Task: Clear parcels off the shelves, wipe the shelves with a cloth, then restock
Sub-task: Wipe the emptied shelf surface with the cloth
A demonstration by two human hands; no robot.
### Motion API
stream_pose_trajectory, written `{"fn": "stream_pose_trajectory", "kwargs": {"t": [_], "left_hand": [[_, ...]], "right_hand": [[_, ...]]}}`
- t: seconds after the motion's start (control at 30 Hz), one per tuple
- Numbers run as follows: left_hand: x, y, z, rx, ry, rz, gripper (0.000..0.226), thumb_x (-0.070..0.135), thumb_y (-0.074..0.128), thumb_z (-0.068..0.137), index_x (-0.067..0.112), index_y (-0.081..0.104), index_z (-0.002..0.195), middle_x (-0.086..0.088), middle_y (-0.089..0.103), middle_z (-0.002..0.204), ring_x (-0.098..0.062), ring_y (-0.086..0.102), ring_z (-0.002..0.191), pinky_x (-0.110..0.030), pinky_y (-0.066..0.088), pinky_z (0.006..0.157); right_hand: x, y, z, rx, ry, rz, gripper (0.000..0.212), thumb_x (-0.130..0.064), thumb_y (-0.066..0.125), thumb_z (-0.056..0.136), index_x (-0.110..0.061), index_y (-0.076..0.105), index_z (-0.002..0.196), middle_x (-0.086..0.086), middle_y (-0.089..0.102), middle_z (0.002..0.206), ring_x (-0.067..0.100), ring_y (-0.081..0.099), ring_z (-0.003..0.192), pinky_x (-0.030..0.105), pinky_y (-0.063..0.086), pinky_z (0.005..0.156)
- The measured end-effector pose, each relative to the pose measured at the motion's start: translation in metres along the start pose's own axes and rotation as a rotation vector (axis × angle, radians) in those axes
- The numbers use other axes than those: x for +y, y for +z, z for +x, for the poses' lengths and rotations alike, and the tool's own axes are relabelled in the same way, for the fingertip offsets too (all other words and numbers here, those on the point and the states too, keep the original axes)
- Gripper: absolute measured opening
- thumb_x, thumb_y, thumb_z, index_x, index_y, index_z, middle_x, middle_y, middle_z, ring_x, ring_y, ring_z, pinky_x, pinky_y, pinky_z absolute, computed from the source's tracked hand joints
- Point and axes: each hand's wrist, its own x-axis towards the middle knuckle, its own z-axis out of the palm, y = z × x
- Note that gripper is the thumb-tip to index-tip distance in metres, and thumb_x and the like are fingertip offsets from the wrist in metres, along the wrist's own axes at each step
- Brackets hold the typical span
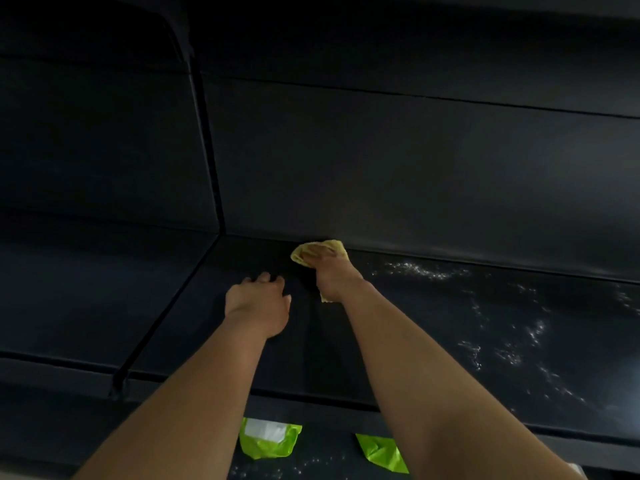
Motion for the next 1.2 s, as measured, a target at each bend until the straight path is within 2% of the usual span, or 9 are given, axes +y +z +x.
{"fn": "stream_pose_trajectory", "kwargs": {"t": [0.27, 0.4, 0.53, 0.6, 0.67, 0.77, 0.9, 1.03, 1.2], "left_hand": [[0.005, 0.009, 0.001, -0.022, -0.034, 0.009, 0.053, 0.043, 0.018, 0.102, 0.026, 0.012, 0.152, -0.001, 0.013, 0.159, -0.031, 0.022, 0.142, -0.042, 0.037, 0.101], [0.005, 0.014, 0.001, -0.013, -0.042, -0.01, 0.053, 0.042, 0.015, 0.102, 0.026, 0.008, 0.152, -0.001, 0.008, 0.16, -0.031, 0.017, 0.144, -0.043, 0.036, 0.101], [0.005, 0.015, 0.0, -0.021, -0.046, -0.011, 0.053, 0.039, 0.014, 0.103, 0.025, 0.003, 0.152, -0.002, 0.004, 0.161, -0.031, 0.014, 0.145, -0.044, 0.035, 0.103], [0.005, 0.012, -0.003, -0.039, -0.042, -0.034, 0.053, 0.036, 0.017, 0.103, 0.025, 0.001, 0.153, -0.002, 0.001, 0.161, -0.031, 0.011, 0.145, -0.045, 0.032, 0.106], [0.005, 0.009, -0.008, -0.061, -0.033, -0.101, 0.054, 0.034, 0.02, 0.104, 0.025, -0.001, 0.153, -0.001, -0.002, 0.161, -0.03, 0.008, 0.146, -0.048, 0.026, 0.112], [0.019, 0.008, -0.028, -0.013, 0.031, -0.156, 0.055, 0.032, 0.027, 0.103, 0.021, 0.006, 0.152, -0.002, 0.004, 0.16, -0.027, 0.012, 0.145, -0.046, 0.024, 0.114], [0.057, 0.008, -0.053, 0.077, 0.168, -0.177, 0.051, 0.034, 0.033, 0.102, 0.017, 0.025, 0.148, -0.004, 0.024, 0.155, -0.025, 0.022, 0.142, -0.041, 0.027, 0.112], [0.091, 0.011, -0.071, 0.042, 0.213, -0.179, 0.049, 0.038, 0.032, 0.101, 0.017, 0.031, 0.146, -0.006, 0.026, 0.154, -0.024, 0.024, 0.142, -0.039, 0.029, 0.11], [0.106, 0.011, -0.086, -0.005, 0.207, -0.137, 0.055, 0.042, 0.026, 0.102, 0.017, 0.022, 0.15, -0.008, 0.016, 0.158, -0.026, 0.017, 0.145, -0.04, 0.024, 0.114]], "right_hand": [[0.062, -0.012, -0.031, 0.126, 0.351, -0.083, 0.086, -0.019, 0.07, 0.08, -0.029, 0.024, 0.151, 0.0, 0.017, 0.159, 0.018, 0.011, 0.147, 0.035, 0.002, 0.121], [0.097, -0.017, -0.071, 0.136, 0.545, -0.096, 0.088, -0.022, 0.075, 0.076, -0.029, 0.028, 0.15, 0.004, 0.022, 0.157, 0.022, 0.017, 0.146, 0.034, 0.006, 0.121], [0.106, -0.026, -0.111, 0.227, 0.739, -0.01, 0.075, -0.016, 0.08, 0.071, -0.014, 0.047, 0.139, 0.01, 0.034, 0.151, 0.027, 0.032, 0.139, 0.034, 0.021, 0.118], [0.087, -0.023, -0.122, 0.313, 0.656, -0.053, 0.063, -0.017, 0.077, 0.073, -0.024, 0.055, 0.131, 0.005, 0.042, 0.146, 0.024, 0.041, 0.132, 0.034, 0.028, 0.113], [0.053, -0.011, -0.124, 0.452, 0.426, 0.008, 0.043, -0.014, 0.064, 0.082, -0.028, 0.062, 0.122, 0.003, 0.052, 0.135, 0.021, 0.044, 0.125, 0.032, 0.032, 0.107], [0.006, 0.011, -0.124, 0.347, 0.24, 0.008, 0.053, -0.013, 0.069, 0.079, -0.028, 0.058, 0.129, 0.0, 0.042, 0.144, 0.024, 0.031, 0.136, 0.035, 0.018, 0.117], [0.02, 0.012, -0.137, 0.2, 0.341, 0.091, 0.066, -0.01, 0.06, 0.087, -0.028, 0.036, 0.146, 0.0, 0.013, 0.16, 0.024, 0.005, 0.148, 0.036, 0.004, 0.121], [0.062, 0.008, -0.178, 0.226, 0.427, 0.1, 0.067, -0.011, 0.057, 0.088, -0.03, 0.033, 0.148, -0.004, 0.013, 0.16, 0.021, 0.008, 0.147, 0.033, 0.008, 0.121], [0.112, -0.004, -0.234, 0.264, 0.543, 0.073, 0.069, -0.013, 0.063, 0.083, -0.031, 0.038, 0.145, -0.003, 0.018, 0.159, 0.019, 0.013, 0.146, 0.029, 0.006, 0.12]]}}
